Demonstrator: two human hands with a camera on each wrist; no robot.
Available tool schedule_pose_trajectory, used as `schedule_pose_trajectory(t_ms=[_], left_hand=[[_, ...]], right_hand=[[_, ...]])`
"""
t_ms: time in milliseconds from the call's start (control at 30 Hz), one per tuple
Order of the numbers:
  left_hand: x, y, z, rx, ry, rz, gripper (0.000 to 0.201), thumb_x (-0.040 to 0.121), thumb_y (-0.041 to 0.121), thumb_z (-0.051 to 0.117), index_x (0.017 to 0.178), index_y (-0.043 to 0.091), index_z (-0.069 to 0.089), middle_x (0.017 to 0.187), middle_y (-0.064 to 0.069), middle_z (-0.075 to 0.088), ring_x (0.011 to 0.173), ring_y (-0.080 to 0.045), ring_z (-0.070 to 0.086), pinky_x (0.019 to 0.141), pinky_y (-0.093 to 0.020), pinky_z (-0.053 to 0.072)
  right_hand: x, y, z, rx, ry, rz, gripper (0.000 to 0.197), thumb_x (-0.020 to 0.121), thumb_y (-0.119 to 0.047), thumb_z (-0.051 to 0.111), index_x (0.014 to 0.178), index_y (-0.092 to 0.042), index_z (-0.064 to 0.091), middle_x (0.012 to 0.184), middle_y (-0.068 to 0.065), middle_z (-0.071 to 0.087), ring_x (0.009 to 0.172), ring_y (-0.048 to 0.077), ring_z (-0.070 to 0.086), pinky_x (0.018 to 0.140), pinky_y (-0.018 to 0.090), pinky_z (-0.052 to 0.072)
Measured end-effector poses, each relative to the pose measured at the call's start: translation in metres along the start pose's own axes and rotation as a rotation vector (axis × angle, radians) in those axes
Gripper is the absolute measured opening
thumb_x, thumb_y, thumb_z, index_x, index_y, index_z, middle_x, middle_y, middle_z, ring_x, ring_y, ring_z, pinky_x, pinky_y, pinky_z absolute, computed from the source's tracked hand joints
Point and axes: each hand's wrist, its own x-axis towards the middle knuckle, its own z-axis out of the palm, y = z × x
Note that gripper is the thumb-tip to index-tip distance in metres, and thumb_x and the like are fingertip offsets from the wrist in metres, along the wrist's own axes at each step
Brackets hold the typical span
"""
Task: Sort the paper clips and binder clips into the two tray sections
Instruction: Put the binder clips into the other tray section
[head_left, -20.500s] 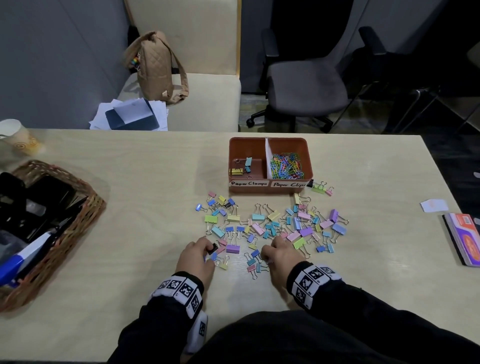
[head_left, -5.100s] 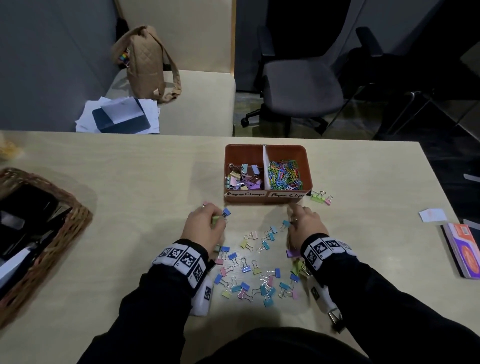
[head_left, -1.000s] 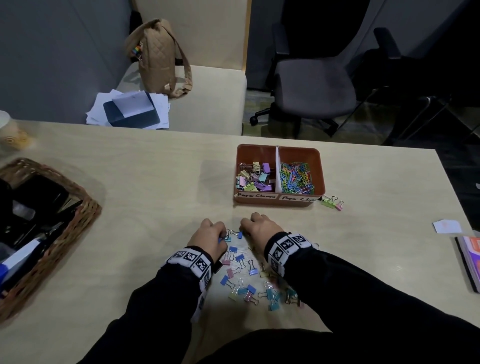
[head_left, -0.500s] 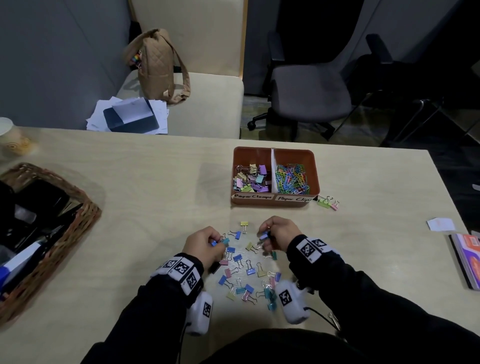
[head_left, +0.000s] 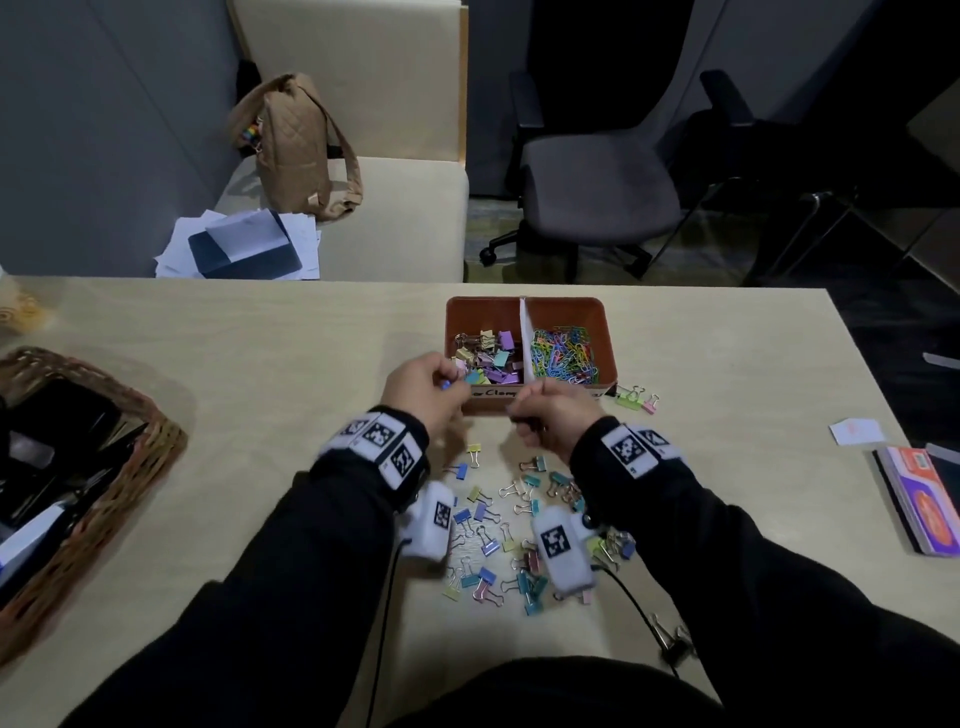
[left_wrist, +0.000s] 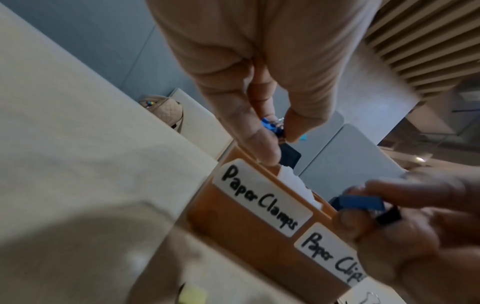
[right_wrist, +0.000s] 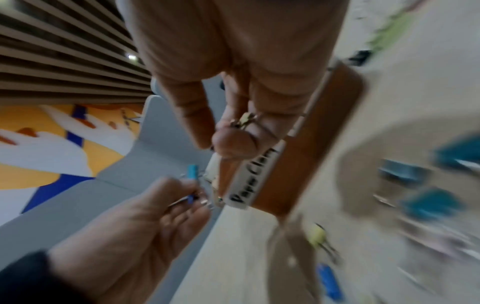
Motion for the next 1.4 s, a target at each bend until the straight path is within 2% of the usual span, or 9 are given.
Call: schedule_pose_trajectory(t_ms=[133,300,533,633,733,833,1033,1167,1400], left_hand=[[0.025,0.006,0.007,0.02,0.083,0.04,0.013,0.08,0.015,0.071,0.076,0.023,0.062,0.078,-0.004,0.068,0.073,-0.025,0.068,0.072,-0.035,0.058],[0.026,-0.003,0.01,0.015,0.094,0.037,0.016,0.085,0.011,0.068,0.1,0.018,0.068,0.09,0.0,0.066,0.089,-0.02,0.066,0.088,-0.038,0.055],[0.001,-0.011,0.015,0.055,0.136,0.132,0.011,0.088,0.015,0.064,0.088,0.024,0.069,0.09,0.005,0.063,0.072,-0.001,0.057,0.072,-0.017,0.046],[-0.013,-0.02,0.021,0.076,0.017,0.097,0.009,0.09,0.013,0.062,0.089,0.019,0.069,0.083,0.009,0.063,0.064,0.008,0.058,0.06,-0.007,0.044],[-0.021,-0.033,0.028,0.112,-0.049,0.074,0.009,0.09,0.014,0.062,0.088,0.02,0.068,0.082,0.011,0.064,0.074,-0.002,0.061,0.07,-0.018,0.05],[-0.027,-0.042,0.034,0.137,-0.08,0.017,0.01,0.09,0.014,0.062,0.085,0.02,0.067,0.078,0.012,0.063,0.071,-0.003,0.06,0.066,-0.015,0.048],[-0.041,-0.051,0.036,0.172,-0.126,-0.036,0.009,0.09,0.015,0.061,0.086,0.02,0.068,0.074,0.008,0.065,0.06,-0.003,0.059,0.051,-0.006,0.042],[-0.048,-0.06,0.029,0.147,-0.136,-0.118,0.01,0.091,0.014,0.061,0.083,0.019,0.066,0.08,0.003,0.067,0.057,0.0,0.063,0.055,-0.02,0.055],[-0.055,-0.073,0.034,0.201,-0.148,-0.137,0.01,0.09,0.014,0.062,0.083,0.02,0.067,0.075,0.005,0.068,0.065,-0.008,0.065,0.067,-0.03,0.059]], right_hand=[[0.015,-0.032,0.015,-0.034,0.138,-0.131,0.018,0.085,0.012,0.058,0.082,-0.006,0.058,0.078,0.014,0.063,0.061,0.021,0.061,0.057,0.029,0.057],[0.025,-0.04,0.019,-0.179,0.216,-0.164,0.031,0.087,0.006,0.056,0.105,-0.018,0.063,0.105,0.011,0.064,0.084,0.023,0.066,0.083,0.039,0.058],[0.007,-0.02,-0.006,-0.091,0.449,-0.415,0.029,0.088,0.008,0.048,0.078,-0.017,0.059,0.084,0.01,0.064,0.063,0.02,0.06,0.053,0.024,0.051],[0.008,-0.003,-0.044,-0.19,0.73,-0.463,0.032,0.082,0.006,0.043,0.07,-0.022,0.051,0.071,0.0,0.055,0.069,0.021,0.053,0.062,0.031,0.047],[0.011,0.012,-0.086,-0.279,0.906,-0.377,0.023,0.083,0.004,0.042,0.083,-0.018,0.049,0.074,-0.001,0.05,0.071,0.02,0.047,0.061,0.026,0.038],[0.025,0.023,-0.119,-0.505,0.856,-0.228,0.029,0.081,0.002,0.055,0.101,-0.019,0.051,0.104,0.006,0.053,0.087,0.023,0.052,0.073,0.024,0.037],[0.049,0.018,-0.132,-1.055,0.538,0.131,0.098,0.067,-0.003,0.08,0.145,-0.035,0.03,0.144,0.005,0.037,0.128,0.03,0.038,0.103,0.039,0.039],[0.059,0.018,-0.129,-1.228,0.395,0.041,0.083,0.079,-0.002,0.062,0.143,-0.044,0.032,0.151,0.002,0.032,0.131,0.029,0.031,0.108,0.044,0.034],[0.04,0.041,-0.124,-1.231,0.414,-0.168,0.043,0.087,0.0,0.057,0.12,-0.027,0.059,0.119,0.006,0.05,0.109,0.026,0.048,0.094,0.037,0.046]])
